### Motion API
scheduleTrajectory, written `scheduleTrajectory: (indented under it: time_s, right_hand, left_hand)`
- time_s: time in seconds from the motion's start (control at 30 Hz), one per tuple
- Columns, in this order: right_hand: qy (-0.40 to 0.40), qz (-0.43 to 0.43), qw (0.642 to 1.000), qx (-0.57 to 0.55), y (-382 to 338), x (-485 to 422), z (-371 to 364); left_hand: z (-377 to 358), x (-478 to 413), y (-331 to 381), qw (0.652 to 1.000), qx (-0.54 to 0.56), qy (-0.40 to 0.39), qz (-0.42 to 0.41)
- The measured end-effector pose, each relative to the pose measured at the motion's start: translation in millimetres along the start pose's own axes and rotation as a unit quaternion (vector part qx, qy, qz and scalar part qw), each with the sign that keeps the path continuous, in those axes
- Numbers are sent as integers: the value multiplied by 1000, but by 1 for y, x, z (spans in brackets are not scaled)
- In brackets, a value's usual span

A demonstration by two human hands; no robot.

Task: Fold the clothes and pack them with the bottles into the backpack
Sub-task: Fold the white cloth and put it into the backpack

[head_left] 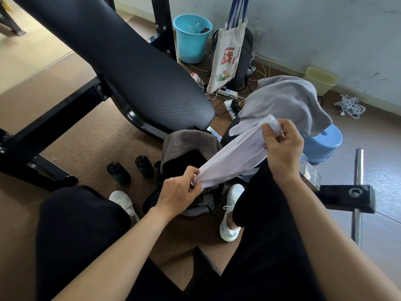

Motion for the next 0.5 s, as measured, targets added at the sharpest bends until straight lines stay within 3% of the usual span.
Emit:
scheduleTrajectory:
  time_s: [0.13,0.33,0.43,0.5]
  right_hand:
    - [-14,-1,1000,-11,-1,-1,4]
    - [-51,23,998,-39,0,3,-1]
    - [-56,17,997,-48,6,6,-2]
    - [-65,21,996,-64,7,5,-1]
  left_hand:
    - [-10,2,3,997,11,-63,-48]
    - [-32,8,13,956,-47,-274,-89]
    - [-30,8,13,959,-109,-246,-88]
    - [-25,7,10,969,-93,-226,-27]
Point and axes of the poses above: each hand's wrist, its own x-axis away from the middle knuckle, its own z-axis out of the back of the hand, y = z × x, the point moved 5 cm from there along -x, towards the middle knuckle, and after that the axes turned 3 degrees about -y, right-handed, at the moved point
